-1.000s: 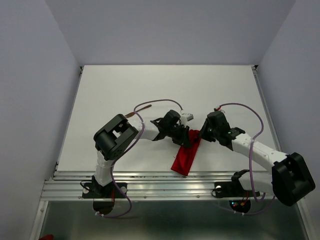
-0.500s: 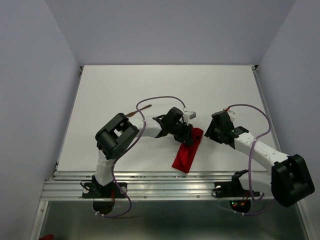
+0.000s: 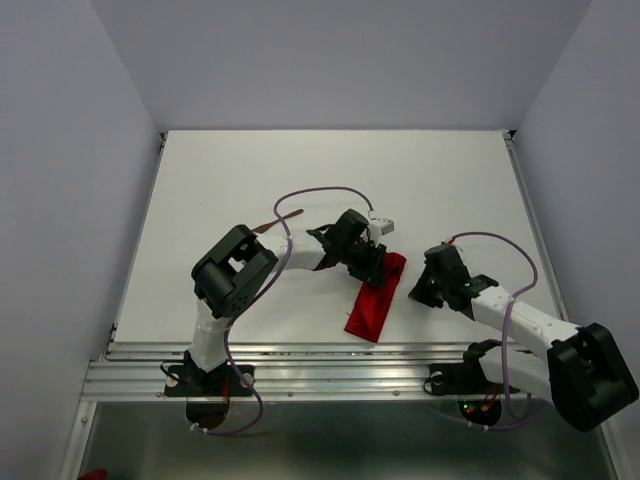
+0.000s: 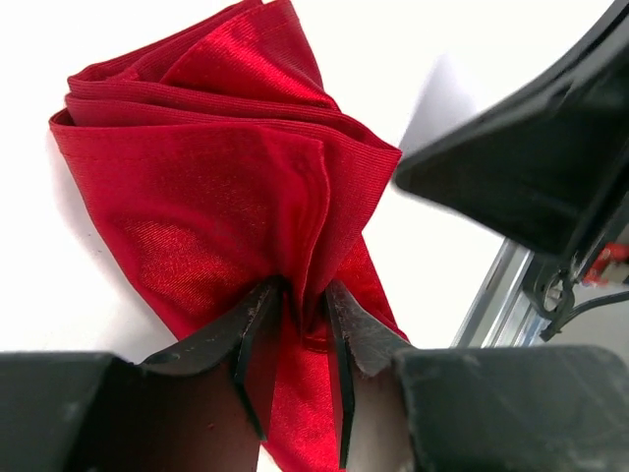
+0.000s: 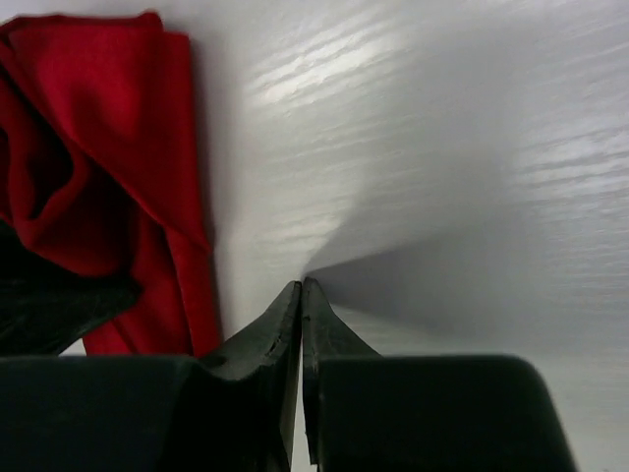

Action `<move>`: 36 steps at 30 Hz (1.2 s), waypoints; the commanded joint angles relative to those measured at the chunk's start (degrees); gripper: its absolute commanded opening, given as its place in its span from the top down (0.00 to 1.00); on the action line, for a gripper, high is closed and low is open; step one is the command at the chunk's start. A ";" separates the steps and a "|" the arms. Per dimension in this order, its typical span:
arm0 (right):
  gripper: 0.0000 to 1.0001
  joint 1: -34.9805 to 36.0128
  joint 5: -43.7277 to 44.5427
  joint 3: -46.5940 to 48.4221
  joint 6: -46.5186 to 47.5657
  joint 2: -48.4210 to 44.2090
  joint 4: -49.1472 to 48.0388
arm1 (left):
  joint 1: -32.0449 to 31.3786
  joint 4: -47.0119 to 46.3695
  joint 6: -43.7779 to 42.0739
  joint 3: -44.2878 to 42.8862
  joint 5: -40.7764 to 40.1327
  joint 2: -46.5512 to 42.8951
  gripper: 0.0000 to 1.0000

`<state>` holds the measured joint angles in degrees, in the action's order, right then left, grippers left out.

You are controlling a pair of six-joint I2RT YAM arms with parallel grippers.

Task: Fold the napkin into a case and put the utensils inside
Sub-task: Stuff the top corner of the smaller-rectangle-folded napkin into the folded napkin.

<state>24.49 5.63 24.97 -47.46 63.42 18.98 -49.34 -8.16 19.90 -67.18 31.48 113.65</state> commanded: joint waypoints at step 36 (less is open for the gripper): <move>0.81 0.92 12.75 1.39 -7.74 -12.10 8.79 | 0.30 12.65 -15.86 -7.71 -7.75 -9.05 0.41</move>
<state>28.29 17.34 22.41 -61.39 49.25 24.16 -47.75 4.32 7.25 -73.87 25.71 109.45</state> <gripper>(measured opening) 0.185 0.588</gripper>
